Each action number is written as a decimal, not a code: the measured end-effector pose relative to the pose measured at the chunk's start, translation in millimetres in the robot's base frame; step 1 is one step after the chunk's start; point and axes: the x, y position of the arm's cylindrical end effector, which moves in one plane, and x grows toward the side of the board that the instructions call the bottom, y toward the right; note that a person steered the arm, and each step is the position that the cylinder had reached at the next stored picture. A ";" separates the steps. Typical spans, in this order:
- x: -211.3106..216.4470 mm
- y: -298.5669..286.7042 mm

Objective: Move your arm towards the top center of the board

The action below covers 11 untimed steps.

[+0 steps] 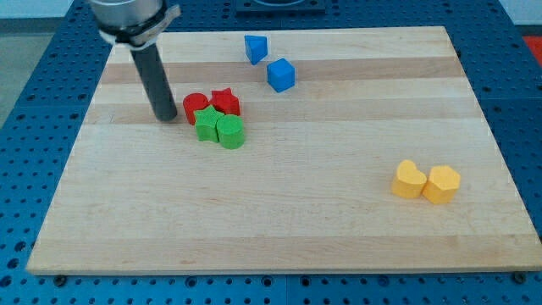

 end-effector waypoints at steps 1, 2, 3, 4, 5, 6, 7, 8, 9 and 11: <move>47.8 3.9; 65.0 38.0; 65.7 78.9; 65.7 108.7; 64.4 118.6; 56.6 118.6; 45.7 118.6; 37.1 118.6; 37.1 120.0; 33.2 189.0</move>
